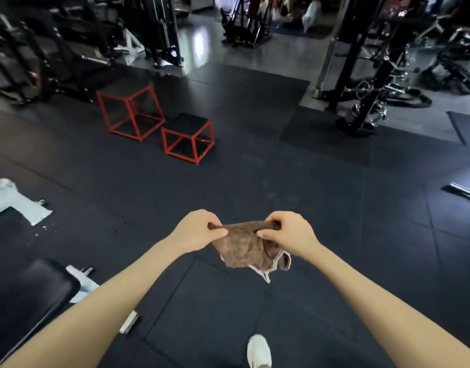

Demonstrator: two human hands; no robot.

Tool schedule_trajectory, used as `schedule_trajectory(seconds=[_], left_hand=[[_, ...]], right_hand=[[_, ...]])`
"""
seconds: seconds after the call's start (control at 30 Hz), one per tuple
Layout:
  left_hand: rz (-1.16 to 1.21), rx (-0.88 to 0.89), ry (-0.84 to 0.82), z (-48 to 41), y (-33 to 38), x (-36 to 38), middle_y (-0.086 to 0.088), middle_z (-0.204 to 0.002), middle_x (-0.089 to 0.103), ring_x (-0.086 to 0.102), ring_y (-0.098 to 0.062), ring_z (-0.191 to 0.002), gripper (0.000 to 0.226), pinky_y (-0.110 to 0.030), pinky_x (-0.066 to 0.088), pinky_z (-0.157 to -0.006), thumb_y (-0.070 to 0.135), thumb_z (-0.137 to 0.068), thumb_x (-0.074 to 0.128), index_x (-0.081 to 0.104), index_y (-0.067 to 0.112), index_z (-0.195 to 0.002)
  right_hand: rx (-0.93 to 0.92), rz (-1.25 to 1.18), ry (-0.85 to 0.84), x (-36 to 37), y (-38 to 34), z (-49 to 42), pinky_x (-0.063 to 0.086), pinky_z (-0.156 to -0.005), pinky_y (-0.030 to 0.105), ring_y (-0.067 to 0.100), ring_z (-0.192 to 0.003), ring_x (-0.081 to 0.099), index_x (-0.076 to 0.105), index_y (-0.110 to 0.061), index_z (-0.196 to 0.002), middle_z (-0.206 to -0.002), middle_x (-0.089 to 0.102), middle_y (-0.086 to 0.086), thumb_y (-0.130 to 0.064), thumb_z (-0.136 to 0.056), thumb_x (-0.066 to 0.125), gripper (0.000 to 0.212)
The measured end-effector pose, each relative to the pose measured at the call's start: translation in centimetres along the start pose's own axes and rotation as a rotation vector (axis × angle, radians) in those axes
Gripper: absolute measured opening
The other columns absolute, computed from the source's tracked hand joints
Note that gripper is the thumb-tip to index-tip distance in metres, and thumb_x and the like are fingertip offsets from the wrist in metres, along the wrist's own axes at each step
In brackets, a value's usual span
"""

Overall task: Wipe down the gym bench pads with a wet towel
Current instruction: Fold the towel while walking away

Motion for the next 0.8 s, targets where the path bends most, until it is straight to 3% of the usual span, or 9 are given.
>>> schedule_trajectory(seconds=[0.13,0.3,0.43,0.53,0.63,0.67,0.73,0.8], left_hand=[[0.028,-0.078,0.177,-8.3,-4.1,-5.2,-0.001,-0.086,0.065,0.059,-0.014,-0.082,0.025,-0.023,0.038,-0.069,0.032,-0.088,0.06,0.069,0.009,-0.081],[0.18,-0.329,0.336,-18.6,-10.8,-10.8,0.006,-0.07,0.055,0.057,-0.017,-0.074,0.024,-0.024,0.038,-0.058,0.031,-0.089,0.055,0.053,0.015,-0.071],[0.514,-0.547,0.464,-24.5,-16.7,-15.3,-0.003,-0.07,0.062,0.07,-0.026,-0.063,0.018,-0.038,0.057,-0.067,0.028,-0.09,0.054,0.054,0.013,-0.079],[0.799,-0.648,0.533,-28.1,-21.7,-18.7,-0.005,-0.071,0.063,0.068,-0.027,-0.061,0.015,-0.037,0.058,-0.068,0.024,-0.09,0.057,0.054,0.015,-0.078],[0.905,-0.649,0.475,-31.8,-27.3,-21.7,-0.005,-0.083,0.066,0.064,-0.02,-0.072,0.005,-0.035,0.054,-0.079,0.018,-0.089,0.056,0.06,0.016,-0.09],[0.949,-0.649,0.45,-32.9,-29.5,-22.7,-0.006,-0.089,0.067,0.064,-0.018,-0.079,0.013,-0.032,0.053,-0.082,0.014,-0.089,0.054,0.062,0.015,-0.099],[1.066,-0.642,0.419,-34.8,-34.2,-25.2,-0.008,-0.104,0.067,0.064,-0.016,-0.094,0.03,-0.028,0.05,-0.086,0.004,-0.088,0.051,0.06,0.011,-0.116],[1.174,-0.604,0.401,-36.5,-38.9,-28.3,-0.007,-0.116,0.065,0.063,-0.016,-0.106,0.038,-0.029,0.049,-0.093,-0.003,-0.087,0.048,0.059,0.011,-0.12]], right_hand=[[0.017,-0.039,0.041,0.1,-3.5,-12.1,0.04,-0.06,0.025,0.011,-0.075,0.058,0.059,-0.027,-0.071,-0.07,0.059,-0.014,-0.042,-0.076,0.071,0.019],[0.012,-0.102,0.028,1.9,-9.3,-27.3,0.034,-0.05,0.02,0.015,-0.072,0.057,0.056,-0.02,-0.064,-0.069,0.06,-0.007,-0.037,-0.079,0.069,0.025],[0.032,-0.329,-0.127,5.9,-15.4,-38.3,0.057,-0.068,0.042,0.026,-0.074,0.066,0.06,-0.009,-0.068,-0.074,0.067,0.01,-0.029,-0.079,0.068,0.025],[0.103,-0.561,-0.356,10.0,-21.0,-44.4,0.057,-0.072,0.054,0.029,-0.062,0.065,0.054,-0.01,-0.066,-0.065,0.06,0.012,-0.029,-0.084,0.069,0.03],[0.145,-0.606,-0.538,14.0,-27.3,-50.4,0.058,-0.068,0.046,0.025,-0.061,0.064,0.06,-0.007,-0.072,-0.067,0.061,0.012,-0.045,-0.08,0.072,0.041],[0.136,-0.604,-0.562,15.3,-29.2,-52.9,0.059,-0.068,0.046,0.025,-0.061,0.064,0.061,-0.006,-0.073,-0.068,0.062,0.013,-0.046,-0.078,0.074,0.042],[0.115,-0.612,-0.583,17.7,-33.1,-57.9,0.059,-0.071,0.049,0.026,-0.062,0.064,0.061,-0.003,-0.076,-0.072,0.063,0.015,-0.038,-0.075,0.079,0.039],[0.107,-0.593,-0.616,20.3,-37.0,-62.7,0.058,-0.071,0.051,0.027,-0.067,0.064,0.06,-0.002,-0.084,-0.08,0.063,0.018,-0.024,-0.077,0.079,0.03]])
Point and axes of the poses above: each hand's wrist, its own z-axis away from the middle knuckle, its own x-axis out of the palm, y = z × x, the point moved 6 cm from there along -z, towards the middle knuckle
